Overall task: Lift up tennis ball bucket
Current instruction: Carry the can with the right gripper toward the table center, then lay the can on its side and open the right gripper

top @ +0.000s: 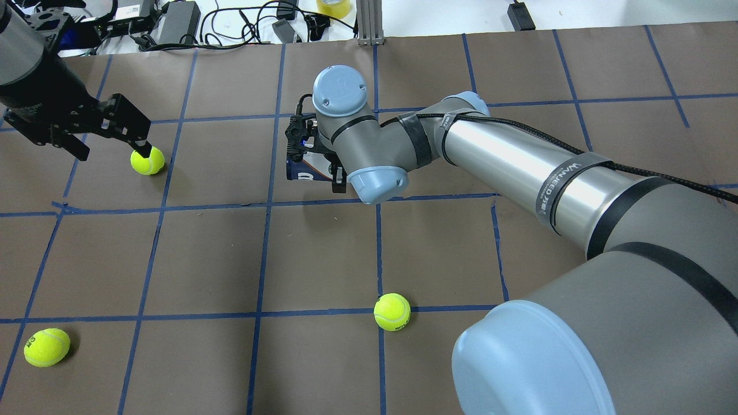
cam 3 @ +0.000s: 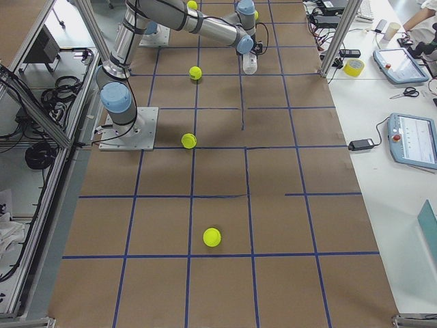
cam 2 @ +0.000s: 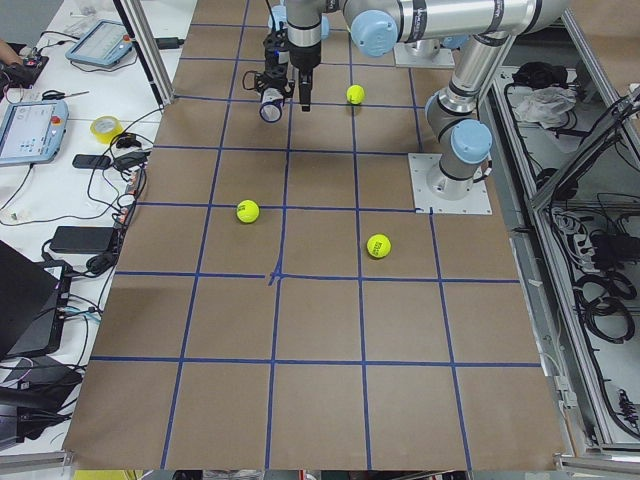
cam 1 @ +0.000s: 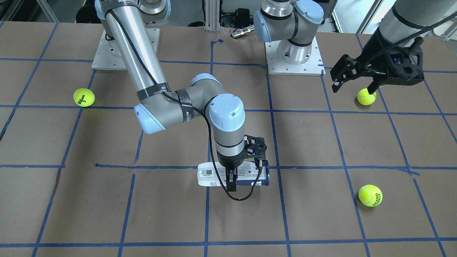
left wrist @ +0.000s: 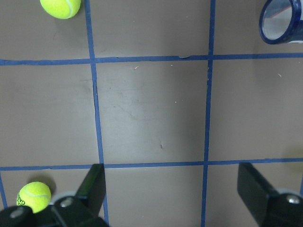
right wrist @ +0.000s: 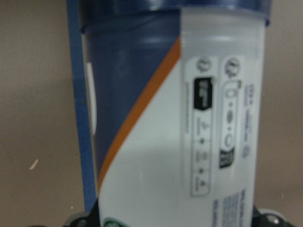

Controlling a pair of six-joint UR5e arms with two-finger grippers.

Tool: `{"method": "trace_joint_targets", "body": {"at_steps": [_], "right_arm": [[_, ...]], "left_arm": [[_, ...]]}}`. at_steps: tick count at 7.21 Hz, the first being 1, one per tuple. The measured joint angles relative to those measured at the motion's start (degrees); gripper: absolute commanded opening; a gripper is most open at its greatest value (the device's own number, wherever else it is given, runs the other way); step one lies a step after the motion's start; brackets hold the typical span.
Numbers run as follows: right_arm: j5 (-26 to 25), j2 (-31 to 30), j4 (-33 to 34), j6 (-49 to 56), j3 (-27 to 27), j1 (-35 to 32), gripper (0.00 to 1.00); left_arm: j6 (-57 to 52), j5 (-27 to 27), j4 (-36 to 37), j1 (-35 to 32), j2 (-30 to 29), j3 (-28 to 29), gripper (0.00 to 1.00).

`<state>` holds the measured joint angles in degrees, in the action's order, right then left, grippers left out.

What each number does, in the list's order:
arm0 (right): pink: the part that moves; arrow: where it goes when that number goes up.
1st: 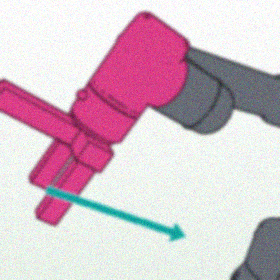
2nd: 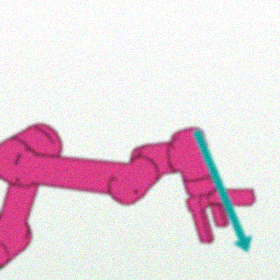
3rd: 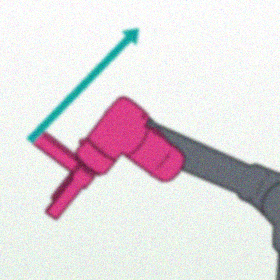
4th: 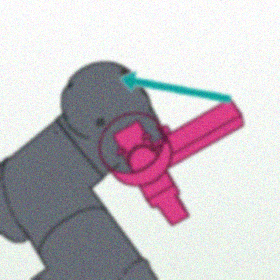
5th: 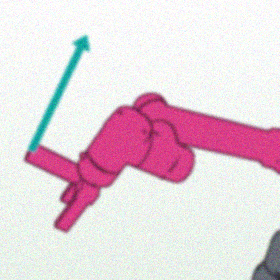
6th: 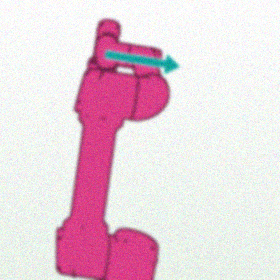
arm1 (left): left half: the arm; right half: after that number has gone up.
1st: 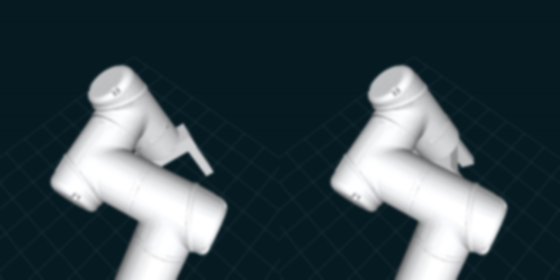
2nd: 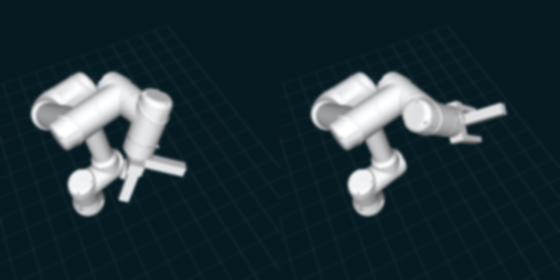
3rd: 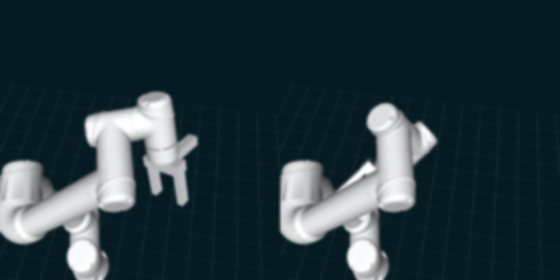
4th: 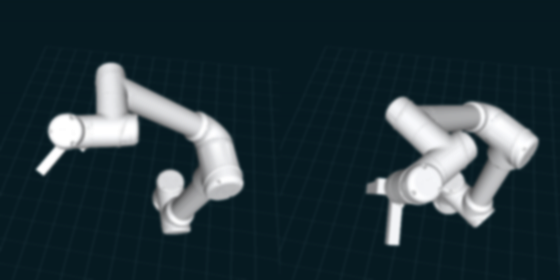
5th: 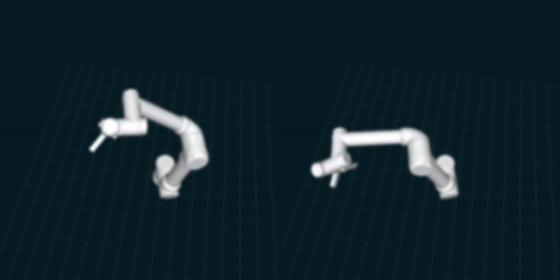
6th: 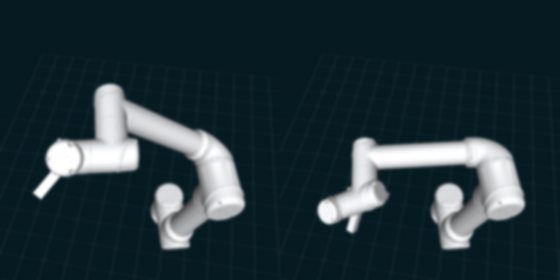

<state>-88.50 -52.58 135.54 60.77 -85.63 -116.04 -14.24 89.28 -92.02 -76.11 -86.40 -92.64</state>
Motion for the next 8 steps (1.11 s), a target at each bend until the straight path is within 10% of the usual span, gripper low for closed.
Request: {"method": "trace_joint_targets", "body": {"at_steps": [8], "right_arm": [[0.29,-0.78,4.27,-6.40,0.21,-1.25,1.00]], "left_arm": [[0.00,-0.17,0.08,0.04,-0.11,-0.03,1.00]]}}
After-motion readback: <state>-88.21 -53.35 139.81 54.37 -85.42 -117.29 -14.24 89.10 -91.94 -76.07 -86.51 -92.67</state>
